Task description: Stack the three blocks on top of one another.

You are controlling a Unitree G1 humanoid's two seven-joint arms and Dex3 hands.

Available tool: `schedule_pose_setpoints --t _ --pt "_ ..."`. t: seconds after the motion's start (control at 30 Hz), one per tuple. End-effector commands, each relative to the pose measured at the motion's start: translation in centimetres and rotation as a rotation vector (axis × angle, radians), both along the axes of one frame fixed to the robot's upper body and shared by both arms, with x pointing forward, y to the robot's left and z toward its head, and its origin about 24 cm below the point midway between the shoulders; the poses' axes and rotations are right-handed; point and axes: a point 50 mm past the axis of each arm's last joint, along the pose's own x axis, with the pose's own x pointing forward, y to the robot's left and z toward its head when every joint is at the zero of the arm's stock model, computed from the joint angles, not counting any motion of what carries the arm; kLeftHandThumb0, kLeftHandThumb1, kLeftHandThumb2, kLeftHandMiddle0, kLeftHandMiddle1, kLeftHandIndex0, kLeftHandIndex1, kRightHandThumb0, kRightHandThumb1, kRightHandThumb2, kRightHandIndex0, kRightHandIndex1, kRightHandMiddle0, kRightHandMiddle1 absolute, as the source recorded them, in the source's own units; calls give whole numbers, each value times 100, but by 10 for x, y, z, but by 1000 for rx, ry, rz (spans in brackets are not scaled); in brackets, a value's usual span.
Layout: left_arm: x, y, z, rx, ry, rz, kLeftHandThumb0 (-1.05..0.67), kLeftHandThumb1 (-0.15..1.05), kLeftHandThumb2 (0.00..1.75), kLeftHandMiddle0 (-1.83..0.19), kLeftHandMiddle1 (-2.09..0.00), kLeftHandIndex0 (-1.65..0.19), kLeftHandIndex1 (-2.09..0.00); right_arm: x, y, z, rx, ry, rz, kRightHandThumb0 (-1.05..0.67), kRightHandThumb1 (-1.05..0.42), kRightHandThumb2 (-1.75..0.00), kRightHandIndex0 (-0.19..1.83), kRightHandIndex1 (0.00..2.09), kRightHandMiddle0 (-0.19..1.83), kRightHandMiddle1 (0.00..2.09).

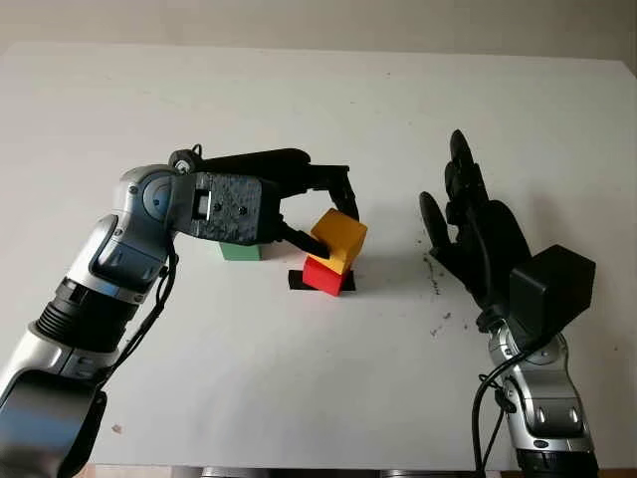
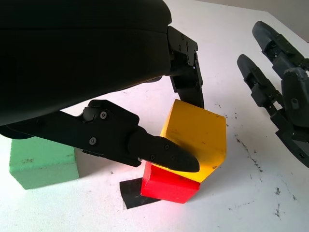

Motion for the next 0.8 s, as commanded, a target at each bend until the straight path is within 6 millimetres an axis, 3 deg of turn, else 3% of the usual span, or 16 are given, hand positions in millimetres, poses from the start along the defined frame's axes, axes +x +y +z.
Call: schedule_pose_setpoints --t 0.0,0.23,0.5,0.77 --pt "-3 1 0 1 2 -12 -49 105 8 -17 -5 -9 -112 -1 -2 3 -10 -9 -7 -69 -105 -50 -17 5 -10 5" --pt "-9 7 2 34 4 -2 -50 104 5 -10 -4 -8 -98 -1 -2 3 2 -16 -5 -68 -105 -50 -16 6 -9 6" --pt "-17 22 8 39 33 -2 -51 98 5 6 -4 -10 -17 -1 -4 2 -8 -10 -8 -70 -105 -50 -15 6 -9 6" --pt "-18 34 14 -15 25 57 -54 93 4 19 0 14 -2 -1 -5 2 -15 -8 -11 -70 -105 -50 -15 6 -9 6"
